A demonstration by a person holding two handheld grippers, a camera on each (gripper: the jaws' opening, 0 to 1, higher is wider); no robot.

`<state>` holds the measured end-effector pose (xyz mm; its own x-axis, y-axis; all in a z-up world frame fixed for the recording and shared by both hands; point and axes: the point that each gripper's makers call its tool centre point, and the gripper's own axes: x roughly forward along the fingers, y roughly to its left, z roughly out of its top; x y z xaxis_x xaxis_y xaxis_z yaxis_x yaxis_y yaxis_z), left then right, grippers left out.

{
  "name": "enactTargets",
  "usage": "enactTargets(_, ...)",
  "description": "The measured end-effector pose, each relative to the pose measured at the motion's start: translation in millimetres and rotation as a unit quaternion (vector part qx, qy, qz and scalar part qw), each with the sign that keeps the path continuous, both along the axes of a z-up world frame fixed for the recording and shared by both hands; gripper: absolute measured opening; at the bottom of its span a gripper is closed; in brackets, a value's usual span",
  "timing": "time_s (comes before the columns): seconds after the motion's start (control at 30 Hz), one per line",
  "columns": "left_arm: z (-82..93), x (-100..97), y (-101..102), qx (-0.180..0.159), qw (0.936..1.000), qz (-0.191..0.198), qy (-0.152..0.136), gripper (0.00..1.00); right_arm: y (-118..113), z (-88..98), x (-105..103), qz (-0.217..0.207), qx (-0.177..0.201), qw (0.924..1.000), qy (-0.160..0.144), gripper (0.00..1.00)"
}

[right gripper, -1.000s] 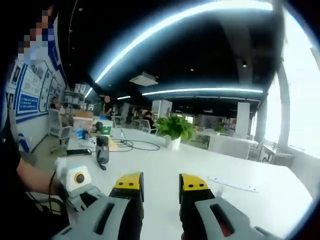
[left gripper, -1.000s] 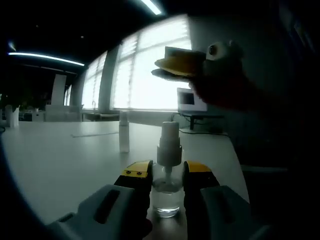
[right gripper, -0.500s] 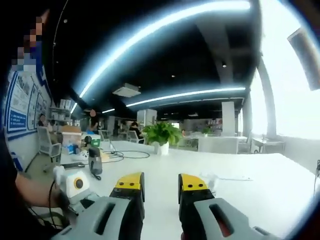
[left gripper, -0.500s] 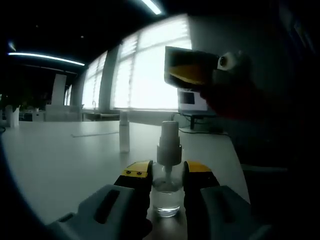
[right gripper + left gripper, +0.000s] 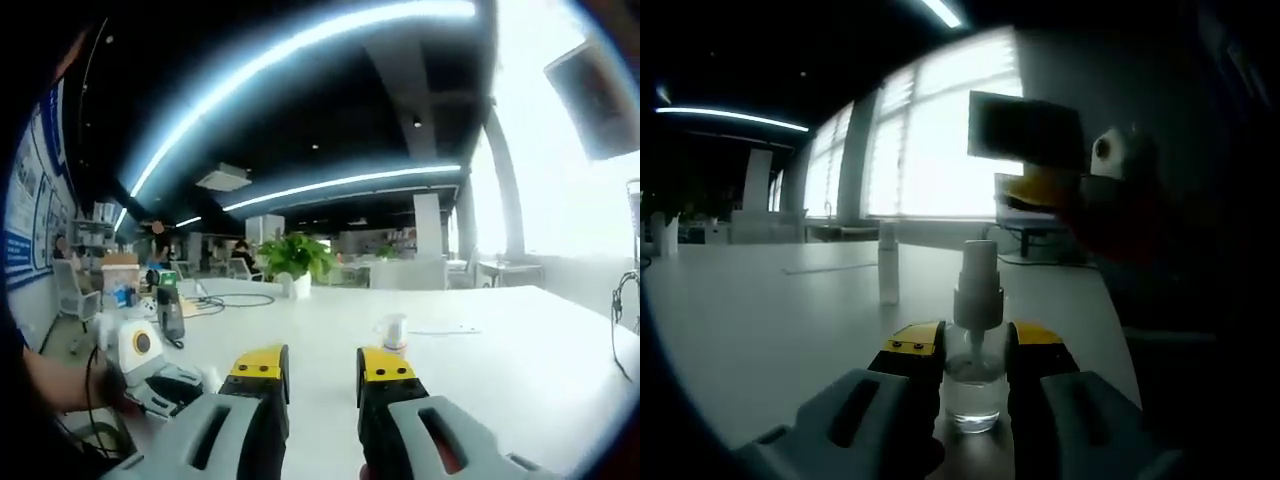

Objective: Clamp pump bottle remove cover press pump head put on cover

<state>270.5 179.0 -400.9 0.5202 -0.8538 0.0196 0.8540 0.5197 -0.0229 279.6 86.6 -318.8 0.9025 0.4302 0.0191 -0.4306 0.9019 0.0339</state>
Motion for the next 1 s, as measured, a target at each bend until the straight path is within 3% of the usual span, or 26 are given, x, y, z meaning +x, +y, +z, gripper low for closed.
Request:
enactTargets(0.3, 0.3, -0.2, 0, -0.001, 1.0000, 0.001, 0.001, 0.16, -9, -27.8, -9, -0.022, -0.007, 0.9995, 0.020, 0.22)
enactTargets(0.4, 0.5, -0.2, 0, -0.002, 1.0000, 0.001, 0.002, 0.16, -12, -32.6, -8, -0.030, -0.052, 0.9982, 0.006, 0.22)
enactTargets(0.63, 0.0, 1.8, 2, -0.001, 1.0000, 0.004, 0.000, 0.16, -13, -54.5, -5, -0.043, -0.041, 0.9978, 0.029, 0.22)
enactTargets(1.0, 0.0, 0.6, 1, 0.000, 1.0000, 0.004, 0.000, 0.16, -20, -73.9, -2, -0.052, -0.057, 0.9955, 0.054, 0.22)
